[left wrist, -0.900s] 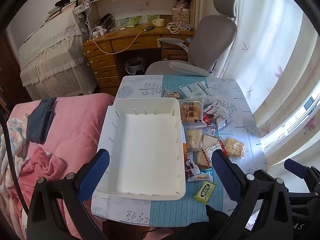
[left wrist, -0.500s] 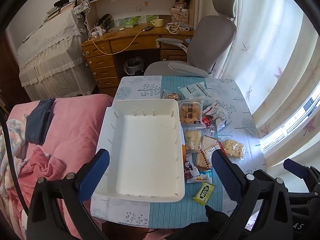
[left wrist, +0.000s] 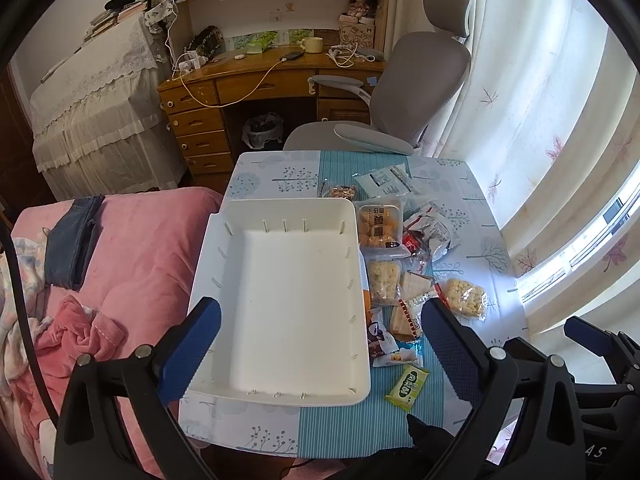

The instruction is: Organize snacks

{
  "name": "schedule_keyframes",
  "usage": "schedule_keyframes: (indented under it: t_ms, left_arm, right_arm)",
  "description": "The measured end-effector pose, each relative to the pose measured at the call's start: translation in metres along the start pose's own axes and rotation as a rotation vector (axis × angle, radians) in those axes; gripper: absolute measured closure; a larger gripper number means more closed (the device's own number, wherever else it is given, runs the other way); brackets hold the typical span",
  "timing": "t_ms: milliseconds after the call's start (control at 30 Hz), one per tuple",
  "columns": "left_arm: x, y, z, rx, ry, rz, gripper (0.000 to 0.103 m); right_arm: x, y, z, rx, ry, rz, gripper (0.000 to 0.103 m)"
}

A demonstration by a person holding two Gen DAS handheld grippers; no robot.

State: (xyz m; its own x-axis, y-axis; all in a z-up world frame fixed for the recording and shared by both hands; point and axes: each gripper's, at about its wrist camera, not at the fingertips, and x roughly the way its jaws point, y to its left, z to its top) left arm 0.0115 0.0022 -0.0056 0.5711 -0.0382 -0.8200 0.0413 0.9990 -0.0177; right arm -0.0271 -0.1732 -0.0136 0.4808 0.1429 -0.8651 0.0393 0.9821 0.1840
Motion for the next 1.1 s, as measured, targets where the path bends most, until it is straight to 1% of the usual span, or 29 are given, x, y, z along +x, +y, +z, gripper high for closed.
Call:
schedule_keyframes:
  t_ms: [200, 333, 600, 867, 1000, 1100]
  left_arm:
    - [0.001, 0.010, -0.005, 0.006, 0.019, -0.033, 0.005]
    - [0.005, 0.017, -0.008, 0.011, 0.035, -0.052, 0.005]
    - [0.013, 0.026, -0.012, 0.031, 0.058, -0.108, 0.005]
    - [0.019, 0.019, -0.011, 0.045, 0.082, -0.098, 0.005]
    - [0.020, 0.011, -0.008, 0.028, 0.083, -0.078, 0.005]
    - [0.019, 0.000, -0.006, -0.001, 0.072, -0.053, 0.005]
  right_arm:
    - [0.000, 0.003, 0.009, 0.005, -0.030, -0.011, 0.002]
    - [-0.001, 0.019, -0.001, 0.007, -0.052, -0.028, 0.002]
    - [0.000, 0.025, -0.013, 0.028, -0.077, -0.046, 0.002]
    - [-0.001, 0.018, -0.015, 0.050, -0.082, -0.053, 0.002]
    - [0.001, 0.005, -0.010, 0.050, -0.090, -0.047, 0.002]
    - [0.004, -0.007, -0.004, 0.023, -0.094, -0.026, 0.002]
